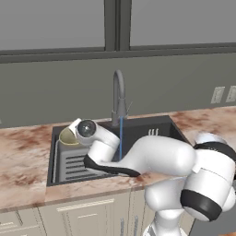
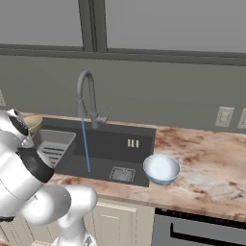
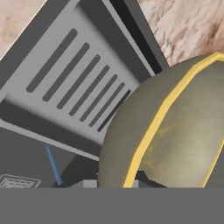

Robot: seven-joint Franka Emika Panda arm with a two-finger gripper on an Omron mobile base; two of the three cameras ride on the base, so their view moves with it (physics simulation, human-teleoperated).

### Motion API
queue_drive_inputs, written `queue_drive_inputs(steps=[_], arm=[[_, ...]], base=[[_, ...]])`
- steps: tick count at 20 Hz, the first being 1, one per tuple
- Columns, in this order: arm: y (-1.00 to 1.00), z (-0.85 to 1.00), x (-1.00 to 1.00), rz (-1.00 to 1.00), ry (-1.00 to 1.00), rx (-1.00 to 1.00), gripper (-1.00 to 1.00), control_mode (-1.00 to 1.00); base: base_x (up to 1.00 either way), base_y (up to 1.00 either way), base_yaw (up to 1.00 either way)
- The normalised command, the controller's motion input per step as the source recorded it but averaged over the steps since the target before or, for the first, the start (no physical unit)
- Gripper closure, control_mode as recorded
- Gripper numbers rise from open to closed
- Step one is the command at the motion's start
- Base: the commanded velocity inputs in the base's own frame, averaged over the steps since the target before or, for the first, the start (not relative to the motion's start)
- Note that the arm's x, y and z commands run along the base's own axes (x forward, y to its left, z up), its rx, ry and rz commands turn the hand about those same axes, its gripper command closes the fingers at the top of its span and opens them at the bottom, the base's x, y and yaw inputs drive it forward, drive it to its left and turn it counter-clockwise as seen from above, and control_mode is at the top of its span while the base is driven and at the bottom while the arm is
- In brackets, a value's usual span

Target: Rinse each bowl for a few seconds and place them down in the sink or on the counter.

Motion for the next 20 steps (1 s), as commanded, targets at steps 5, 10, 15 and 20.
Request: queue_drive_inputs(steps=[5,10,15,20], arm=[[0.07,0.12,-0.20,0.12,-0.01,0.05,1.00,-1.00],[0.02,0.01,-0.21,0.14,0.02,0.09,1.00,-1.00],[0.08,0.00,-0.11,0.13,0.02,0.09,1.00,-1.00],[0.19,0.00,-0.06,0.05,0.00,0.02,1.00,-1.00]], base=[[0.00,0.00,0.00],[0.00,0.00,0.00],[0.00,0.00,0.00],[0.00,0.00,0.00]])
